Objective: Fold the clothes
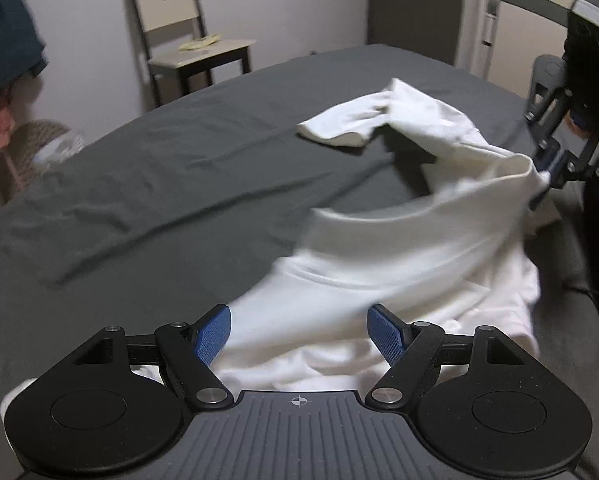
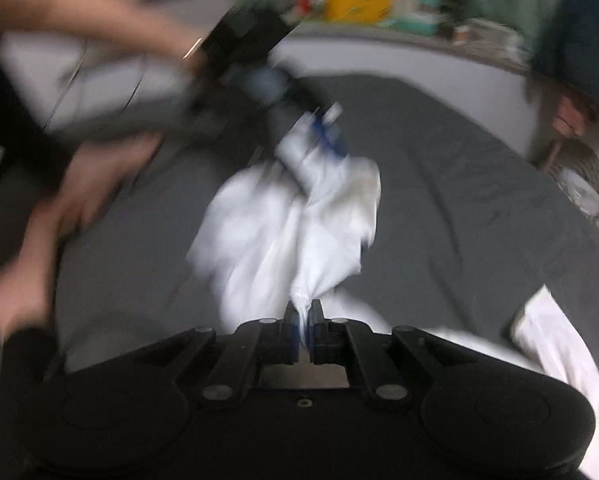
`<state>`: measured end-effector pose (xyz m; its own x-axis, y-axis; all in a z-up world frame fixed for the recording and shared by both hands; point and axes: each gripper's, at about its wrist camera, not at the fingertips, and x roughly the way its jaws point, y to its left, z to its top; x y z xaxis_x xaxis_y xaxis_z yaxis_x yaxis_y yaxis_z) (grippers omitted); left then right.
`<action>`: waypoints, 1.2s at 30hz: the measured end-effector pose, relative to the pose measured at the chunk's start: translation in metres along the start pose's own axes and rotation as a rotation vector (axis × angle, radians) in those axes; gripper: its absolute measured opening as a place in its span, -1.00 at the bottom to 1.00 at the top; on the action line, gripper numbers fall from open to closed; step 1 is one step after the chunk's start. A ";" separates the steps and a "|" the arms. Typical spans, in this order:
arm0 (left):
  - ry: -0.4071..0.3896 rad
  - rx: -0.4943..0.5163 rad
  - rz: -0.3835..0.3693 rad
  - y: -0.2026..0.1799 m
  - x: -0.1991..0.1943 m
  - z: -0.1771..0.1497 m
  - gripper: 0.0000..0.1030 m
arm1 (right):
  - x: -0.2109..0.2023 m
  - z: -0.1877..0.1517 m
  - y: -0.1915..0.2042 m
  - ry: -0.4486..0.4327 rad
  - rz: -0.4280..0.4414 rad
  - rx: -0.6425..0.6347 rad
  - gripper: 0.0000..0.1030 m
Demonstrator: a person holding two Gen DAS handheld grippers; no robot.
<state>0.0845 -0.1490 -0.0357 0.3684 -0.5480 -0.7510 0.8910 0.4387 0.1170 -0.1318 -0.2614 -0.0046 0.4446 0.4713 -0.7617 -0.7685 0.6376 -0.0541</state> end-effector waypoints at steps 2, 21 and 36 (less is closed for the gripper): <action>-0.006 0.040 -0.008 -0.006 -0.005 0.001 0.47 | -0.004 -0.014 0.014 0.083 -0.028 -0.048 -0.92; 0.122 0.133 -0.127 0.029 0.043 0.067 0.38 | 0.009 -0.028 0.024 0.087 -0.062 0.019 -0.90; 0.226 0.424 -0.040 -0.022 0.058 0.038 0.25 | 0.007 -0.029 0.026 0.076 -0.082 0.003 -0.87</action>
<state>0.0964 -0.2176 -0.0573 0.3066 -0.3697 -0.8771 0.9503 0.0659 0.3044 -0.1624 -0.2589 -0.0298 0.4695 0.3702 -0.8016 -0.7295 0.6741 -0.1159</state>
